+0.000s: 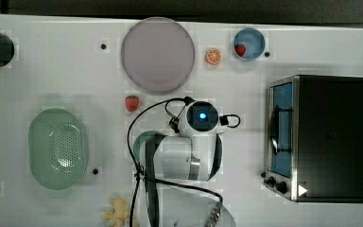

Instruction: Pick ketchup from strainer and place it on the table

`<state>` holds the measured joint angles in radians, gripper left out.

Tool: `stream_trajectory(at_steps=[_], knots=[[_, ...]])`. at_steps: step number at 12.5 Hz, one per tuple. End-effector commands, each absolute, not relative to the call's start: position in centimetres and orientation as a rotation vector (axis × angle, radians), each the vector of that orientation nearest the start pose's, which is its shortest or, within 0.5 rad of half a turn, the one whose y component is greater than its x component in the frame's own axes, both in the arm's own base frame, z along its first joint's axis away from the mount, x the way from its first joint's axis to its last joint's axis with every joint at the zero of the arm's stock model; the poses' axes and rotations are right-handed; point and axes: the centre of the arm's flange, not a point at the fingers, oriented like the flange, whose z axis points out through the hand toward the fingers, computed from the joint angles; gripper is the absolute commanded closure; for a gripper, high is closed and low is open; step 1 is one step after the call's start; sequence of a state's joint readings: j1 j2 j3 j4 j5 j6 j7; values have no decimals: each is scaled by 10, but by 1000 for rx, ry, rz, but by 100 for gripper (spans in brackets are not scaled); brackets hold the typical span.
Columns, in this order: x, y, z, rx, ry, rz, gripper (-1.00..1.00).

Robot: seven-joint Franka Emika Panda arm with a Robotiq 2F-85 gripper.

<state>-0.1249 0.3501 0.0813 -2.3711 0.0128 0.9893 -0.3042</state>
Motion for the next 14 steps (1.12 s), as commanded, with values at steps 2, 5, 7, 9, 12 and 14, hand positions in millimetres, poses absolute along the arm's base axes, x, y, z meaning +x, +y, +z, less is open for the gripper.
stream_trajectory(at_steps=[2,5,7,9,12,14], knots=[[525,-31,232,-3011,791,-8,-100],[541,-33,318,-3009,791,-78,-100],[549,-35,383,-2978,902,-97,-100],[554,-35,447,-2915,1080,-100,-100],[545,-31,521,-2876,1267,53,-100],[545,-29,564,-2882,1264,57,-100]])
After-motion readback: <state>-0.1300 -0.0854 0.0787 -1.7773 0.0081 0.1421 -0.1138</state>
